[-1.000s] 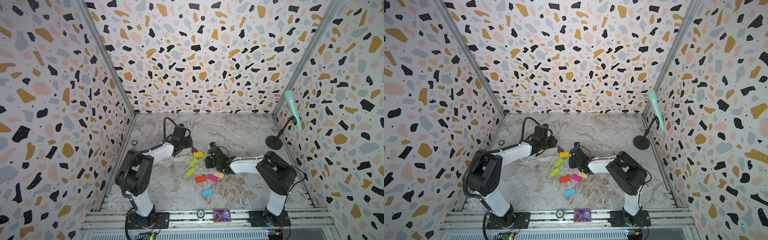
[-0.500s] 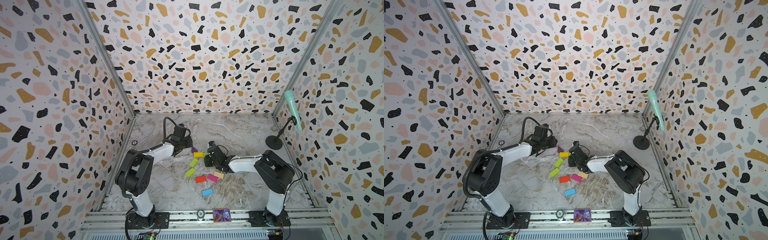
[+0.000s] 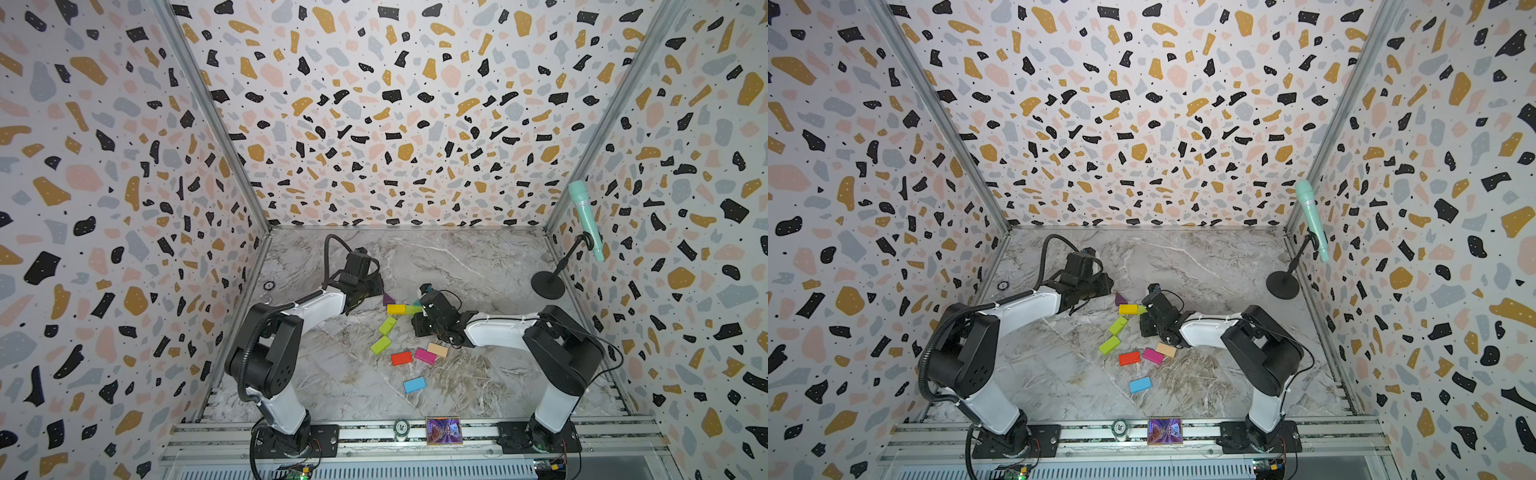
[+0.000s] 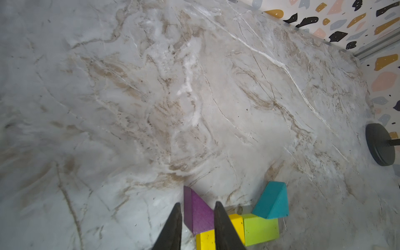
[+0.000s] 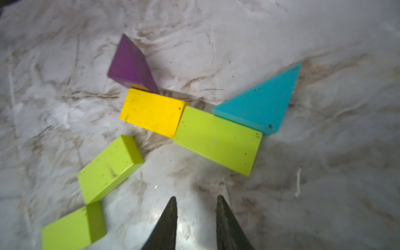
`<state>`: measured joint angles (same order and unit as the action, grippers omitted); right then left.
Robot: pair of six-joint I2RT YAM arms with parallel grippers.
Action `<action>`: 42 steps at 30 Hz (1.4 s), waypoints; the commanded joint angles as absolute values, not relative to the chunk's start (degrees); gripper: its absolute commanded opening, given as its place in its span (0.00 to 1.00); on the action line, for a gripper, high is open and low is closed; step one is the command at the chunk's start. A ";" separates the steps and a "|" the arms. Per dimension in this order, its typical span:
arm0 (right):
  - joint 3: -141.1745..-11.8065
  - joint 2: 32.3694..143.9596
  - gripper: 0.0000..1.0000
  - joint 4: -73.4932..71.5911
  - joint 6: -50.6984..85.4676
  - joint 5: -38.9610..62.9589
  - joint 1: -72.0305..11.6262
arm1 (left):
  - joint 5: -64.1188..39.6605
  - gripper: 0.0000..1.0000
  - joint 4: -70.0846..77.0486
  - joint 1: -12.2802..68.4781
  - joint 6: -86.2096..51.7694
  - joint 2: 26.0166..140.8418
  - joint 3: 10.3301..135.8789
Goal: Assemble a carrot with building blocks
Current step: Assemble the building block at the center of the board.
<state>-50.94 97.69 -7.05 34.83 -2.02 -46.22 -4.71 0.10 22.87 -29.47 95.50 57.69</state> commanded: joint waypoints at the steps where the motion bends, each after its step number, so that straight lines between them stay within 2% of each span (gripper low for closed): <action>1: -51.14 87.93 0.45 -4.63 34.07 0.56 -45.63 | -2.03 0.39 -0.86 22.51 -28.38 89.11 54.65; 3: -50.83 84.91 0.52 -3.19 32.96 0.71 -44.78 | -2.35 0.45 -3.26 22.59 -29.11 86.78 52.20; 5: -50.19 83.23 0.57 -2.16 31.86 1.30 -43.55 | -3.84 0.45 -4.49 23.05 -30.45 83.84 48.08; 9: -48.74 82.66 0.58 -2.91 30.51 3.41 -40.95 | -2.33 0.45 -6.93 26.15 -31.30 79.79 40.96; 13: -47.31 84.46 0.58 -5.93 30.23 5.96 -39.36 | -0.40 0.46 -7.70 29.57 -31.99 80.72 38.31; 18: -46.83 87.00 0.57 -8.25 30.21 9.20 -39.23 | 0.38 0.44 -7.28 33.35 -31.57 84.73 41.08; 21: -45.57 87.16 0.57 -10.17 31.20 9.92 -39.25 | 3.69 0.47 -9.14 35.46 -31.37 85.93 43.03; 29: -44.03 88.17 0.57 -13.62 33.38 11.29 -39.20 | 4.99 0.54 -11.67 36.90 -29.41 89.03 46.55; 42: -43.77 88.59 0.58 -14.91 34.70 11.55 -39.33 | 7.56 0.56 -15.04 38.67 -28.51 93.44 48.17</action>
